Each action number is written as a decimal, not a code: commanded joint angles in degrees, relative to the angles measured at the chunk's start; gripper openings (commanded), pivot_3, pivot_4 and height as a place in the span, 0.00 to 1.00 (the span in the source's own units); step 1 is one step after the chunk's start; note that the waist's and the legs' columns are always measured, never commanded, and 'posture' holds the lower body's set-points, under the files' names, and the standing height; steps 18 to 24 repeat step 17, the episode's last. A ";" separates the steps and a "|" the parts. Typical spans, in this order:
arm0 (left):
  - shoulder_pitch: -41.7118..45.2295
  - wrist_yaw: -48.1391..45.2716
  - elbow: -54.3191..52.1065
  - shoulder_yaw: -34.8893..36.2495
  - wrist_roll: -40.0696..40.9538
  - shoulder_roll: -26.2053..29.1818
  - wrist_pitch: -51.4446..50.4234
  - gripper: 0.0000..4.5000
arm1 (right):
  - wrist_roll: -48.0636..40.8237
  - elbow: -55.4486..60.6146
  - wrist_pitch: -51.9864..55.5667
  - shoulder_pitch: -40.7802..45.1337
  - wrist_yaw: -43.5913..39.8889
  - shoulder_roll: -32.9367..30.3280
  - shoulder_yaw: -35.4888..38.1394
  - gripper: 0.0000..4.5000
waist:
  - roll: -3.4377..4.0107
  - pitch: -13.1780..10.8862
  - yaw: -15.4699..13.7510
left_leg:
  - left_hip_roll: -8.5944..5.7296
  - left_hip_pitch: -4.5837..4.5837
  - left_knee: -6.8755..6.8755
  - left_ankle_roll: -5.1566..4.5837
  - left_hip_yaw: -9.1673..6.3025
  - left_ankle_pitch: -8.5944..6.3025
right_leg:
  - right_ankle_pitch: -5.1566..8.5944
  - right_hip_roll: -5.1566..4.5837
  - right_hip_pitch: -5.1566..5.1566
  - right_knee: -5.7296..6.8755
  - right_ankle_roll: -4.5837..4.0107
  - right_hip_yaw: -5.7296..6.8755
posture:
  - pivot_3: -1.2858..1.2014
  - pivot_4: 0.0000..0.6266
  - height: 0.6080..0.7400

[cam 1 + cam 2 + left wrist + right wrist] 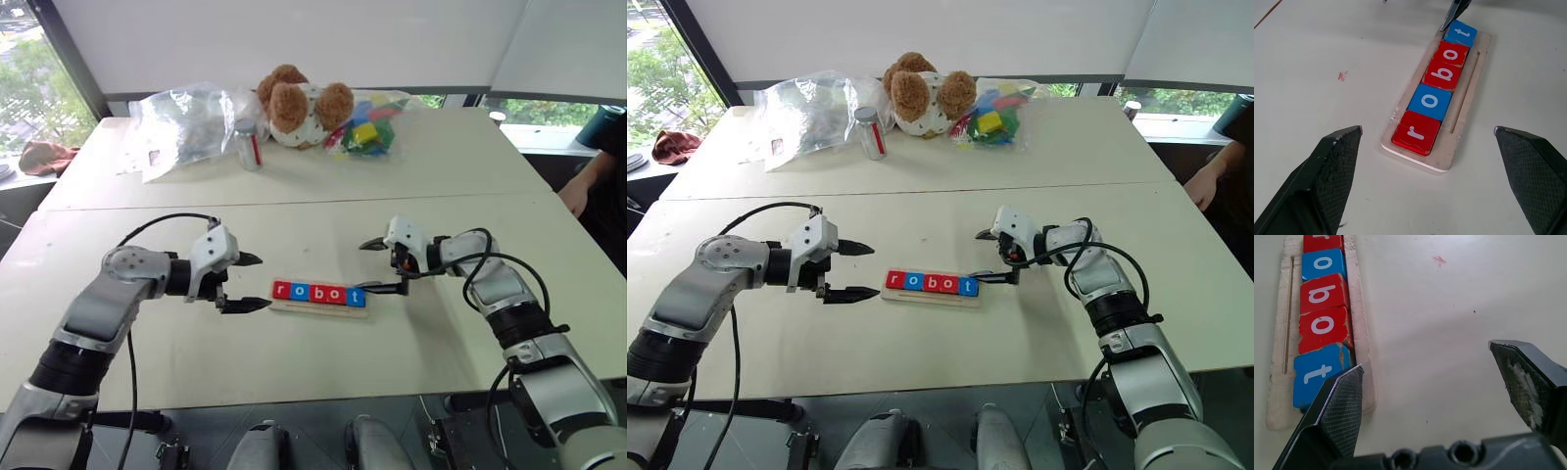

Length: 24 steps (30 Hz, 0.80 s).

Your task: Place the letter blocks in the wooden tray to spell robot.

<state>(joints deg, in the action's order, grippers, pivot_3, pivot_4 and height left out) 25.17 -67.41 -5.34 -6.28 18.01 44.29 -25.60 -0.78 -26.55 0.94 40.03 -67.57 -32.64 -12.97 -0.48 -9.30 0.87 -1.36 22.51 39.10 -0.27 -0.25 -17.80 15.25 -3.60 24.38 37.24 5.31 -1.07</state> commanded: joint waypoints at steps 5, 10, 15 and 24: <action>-0.19 0.72 -0.53 2.85 2.21 -0.43 -0.42 1.00 | -0.84 2.80 1.17 0.80 7.27 -2.94 6.00 0.99 | 0.00 0.00 -0.14 | 0.00 0.00 0.00 0.03 0.00 0.02 | 0.00 -0.01 0.00 0.00 0.00 0.00 | 0.52 0.24 1.00; -4.77 0.58 -2.17 5.65 3.41 2.46 -1.17 1.00 | -6.76 19.75 15.36 -9.75 4.90 -9.51 10.93 0.99 | 0.00 0.01 -0.25 | 0.00 0.02 -0.09 0.05 -0.06 0.02 | 0.00 -0.03 0.01 -0.03 0.00 0.02 | 0.52 0.24 1.00; -11.72 0.82 -4.54 10.46 6.05 5.37 -3.49 1.00 | -20.11 43.16 39.55 -25.38 6.03 -15.44 21.91 0.99 | 0.03 0.00 -0.27 | 0.03 0.11 -0.10 -0.08 -0.09 -0.07 | 0.00 -0.06 0.07 -0.05 0.00 0.02 | 0.52 0.24 1.00; -13.73 1.48 -5.29 12.25 7.52 5.50 -4.93 1.00 | -22.17 47.76 44.26 -29.83 7.50 -16.69 24.34 0.99 | 0.02 0.01 -0.14 | 0.03 0.02 0.00 -0.10 -0.04 -0.07 | 0.00 -0.09 -0.04 -0.05 0.00 -0.03 | 0.52 0.24 1.00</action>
